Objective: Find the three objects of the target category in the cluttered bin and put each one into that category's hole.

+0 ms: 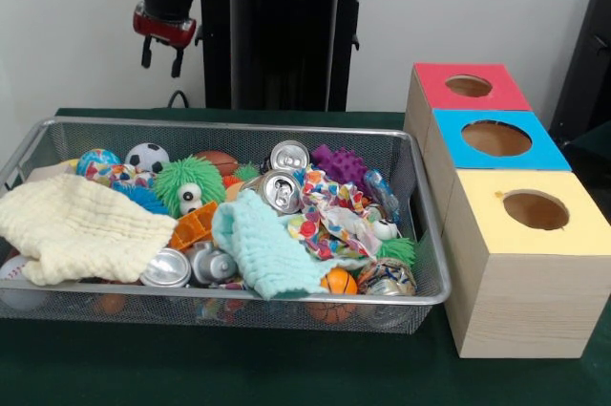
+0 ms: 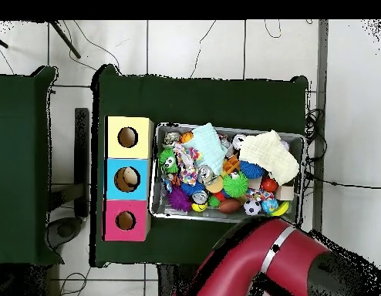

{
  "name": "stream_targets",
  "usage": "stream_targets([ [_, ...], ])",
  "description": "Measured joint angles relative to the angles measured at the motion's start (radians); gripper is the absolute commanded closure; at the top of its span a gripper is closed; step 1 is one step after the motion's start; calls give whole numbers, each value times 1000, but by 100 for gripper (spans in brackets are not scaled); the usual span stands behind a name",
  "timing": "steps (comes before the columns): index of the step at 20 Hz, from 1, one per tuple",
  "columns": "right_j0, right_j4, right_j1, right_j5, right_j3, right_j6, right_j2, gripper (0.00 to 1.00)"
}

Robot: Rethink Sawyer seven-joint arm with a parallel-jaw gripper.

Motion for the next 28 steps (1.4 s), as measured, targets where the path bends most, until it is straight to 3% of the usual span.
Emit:
stream_targets([
  [4,28,-21,-82,8,58,0,0,0],
  [6,39,-43,-180,34,114,0,4,0],
  [14,29,-73,-397,146,220,0,42,0],
  [19,8,-78,-440,155,246,0,51,0],
  [28,0,-78,-442,153,249,0,51,0],
])
